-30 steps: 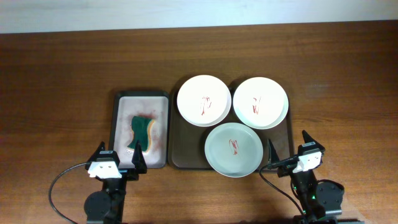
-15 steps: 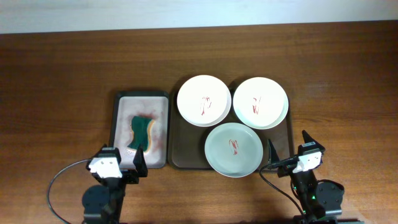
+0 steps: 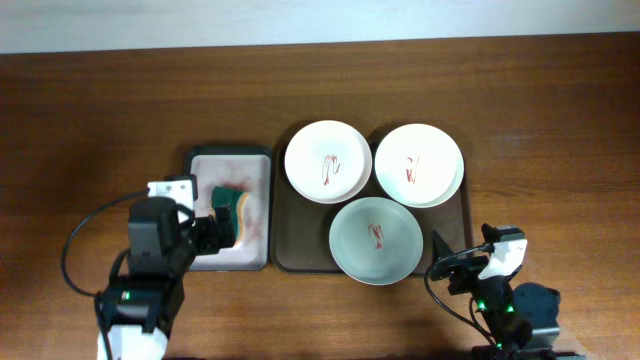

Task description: Clean dirty plates on tray and stack at the side

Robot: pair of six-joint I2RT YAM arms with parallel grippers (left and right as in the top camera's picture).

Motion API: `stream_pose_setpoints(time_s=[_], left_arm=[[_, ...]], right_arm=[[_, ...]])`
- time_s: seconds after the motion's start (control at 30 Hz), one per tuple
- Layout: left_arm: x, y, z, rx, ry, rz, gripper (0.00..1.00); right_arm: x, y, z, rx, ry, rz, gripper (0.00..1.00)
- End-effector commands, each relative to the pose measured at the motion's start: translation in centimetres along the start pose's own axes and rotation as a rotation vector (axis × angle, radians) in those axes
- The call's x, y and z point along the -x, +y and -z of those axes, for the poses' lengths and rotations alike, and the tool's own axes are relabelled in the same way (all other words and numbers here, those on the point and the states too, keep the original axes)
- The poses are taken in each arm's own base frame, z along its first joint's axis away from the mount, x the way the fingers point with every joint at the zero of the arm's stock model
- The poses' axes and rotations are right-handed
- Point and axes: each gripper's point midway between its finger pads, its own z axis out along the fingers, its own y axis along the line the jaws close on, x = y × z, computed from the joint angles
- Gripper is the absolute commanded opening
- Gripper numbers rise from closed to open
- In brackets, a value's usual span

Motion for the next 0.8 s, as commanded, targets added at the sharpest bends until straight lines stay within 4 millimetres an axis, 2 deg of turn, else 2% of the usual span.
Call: stream_pose_setpoints(time_s=[0.0,0.13,0.2,0.27,0.47,0.57,0.67,0.73,0.77], left_arm=[[-0.2,0.0,-1.6,0.005,0.095,-0.007,0.99],[-1.1,-0.7,-3.0,-0.028,0.222,-0.001,0.99],[-1.9,-0.7,-3.2,-0.025,0.3,0.003,0.99],[-2.0,-0.7,-3.5,-0.024,0.308,0.004,0.99],[0.2,-0.9,-4.4,-0.033,0.219,0.0,0.99],[0.0,-0.8,-5.6,-0.029,0.233,0.001,0.99],[-1.6,-0.6,-7.3,-0.022,0.301,0.003,0.91],[-3.9,-0.4,-9.1,-0.015,0.393,0.006,0.87],[-4.4,-0.4,-9.5,-0.014,0.412,0.006,0.85]], right_arm=[[2.5,1.9,1.1,0.059,0.05,-0.03,0.99],[2.9,2.0,1.2,0.016,0.273,-0.077,0.99],[2.6,1.9,1.1,-0.013,0.423,-0.108,0.99],[2.2,1.8,0.7,-0.036,0.553,-0.137,0.99],[1.3,3.0,-1.7,0.039,0.693,-0.2,0.99],[0.5,2.9,-2.3,0.038,0.735,-0.214,0.99],[0.5,3.0,-2.4,0.047,0.738,-0.218,0.99],[0.5,3.0,-2.4,0.047,0.738,-0.218,0.99],[0.5,3.0,-2.4,0.047,0.738,-0.218,0.99]])
